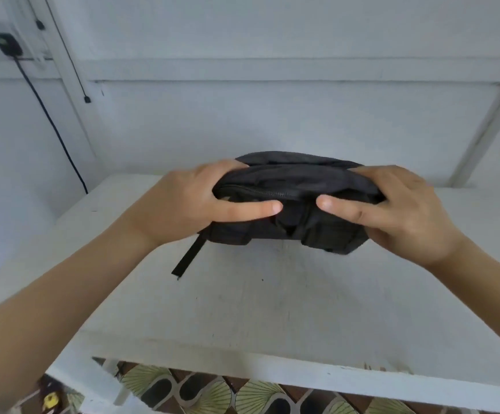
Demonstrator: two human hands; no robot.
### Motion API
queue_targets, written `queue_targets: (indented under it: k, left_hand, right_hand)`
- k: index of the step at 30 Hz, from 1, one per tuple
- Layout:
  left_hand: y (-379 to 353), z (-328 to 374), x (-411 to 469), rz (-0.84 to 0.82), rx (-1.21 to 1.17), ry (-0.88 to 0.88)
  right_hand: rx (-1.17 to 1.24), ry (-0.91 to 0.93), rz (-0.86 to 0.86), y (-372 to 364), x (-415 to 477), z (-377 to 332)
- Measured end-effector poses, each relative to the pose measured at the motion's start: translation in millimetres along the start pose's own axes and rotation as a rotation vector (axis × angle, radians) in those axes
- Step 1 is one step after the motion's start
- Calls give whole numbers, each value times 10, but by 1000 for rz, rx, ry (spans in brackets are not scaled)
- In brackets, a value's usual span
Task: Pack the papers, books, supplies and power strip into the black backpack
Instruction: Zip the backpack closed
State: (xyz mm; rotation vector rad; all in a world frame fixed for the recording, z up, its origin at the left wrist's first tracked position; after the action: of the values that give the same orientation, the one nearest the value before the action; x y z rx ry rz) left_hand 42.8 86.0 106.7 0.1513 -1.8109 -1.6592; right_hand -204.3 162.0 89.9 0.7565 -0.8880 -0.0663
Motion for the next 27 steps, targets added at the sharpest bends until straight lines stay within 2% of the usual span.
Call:
queue_targets:
  k: [2, 4, 6, 11, 13, 16, 21, 24, 27]
  left_hand:
    - [243, -182, 259, 129, 90, -25]
    - [364, -403, 482, 334, 150, -120]
    - [489, -553, 761, 412, 6, -31]
    - [448, -966, 1318, 475, -199, 121]
    - [382, -1140, 1481, 505, -224, 182]
    - [325, -1315, 1659, 560, -261, 182]
    - [234, -1573, 1916, 599, -284, 157]
    - [240, -1666, 2054, 588, -313, 150]
    - [259, -1752, 2117, 547, -487, 142]
  right_hand:
    - [-109, -41, 55, 0, 288, 282]
    - [-154, -98, 79, -26, 554, 574]
    - [-113, -199, 44, -91, 749, 823]
    - [102, -523, 17, -393, 1078, 1415]
    - [140, -563, 51, -536, 1108, 1558]
    - [207, -601, 39, -764, 965, 1599]
    - [101, -622, -8, -1001, 655, 1527]
    - [84, -738, -64, -1079, 611, 1606]
    - [81, -784, -94, -1153, 644, 1737]
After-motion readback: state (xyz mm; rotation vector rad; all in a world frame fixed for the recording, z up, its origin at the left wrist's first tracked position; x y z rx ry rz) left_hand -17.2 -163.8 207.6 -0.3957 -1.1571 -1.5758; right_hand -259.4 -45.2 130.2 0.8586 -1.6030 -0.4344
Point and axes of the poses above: each hand's wrist, its own x-axis towards the middle knuckle, its own y-axis out of the back of the hand, z = x × y, the point moved 3 cm from there along x, towards the middle knuckle, and after that the axes turned 6 degrees about -z, right-handed, at the moved point
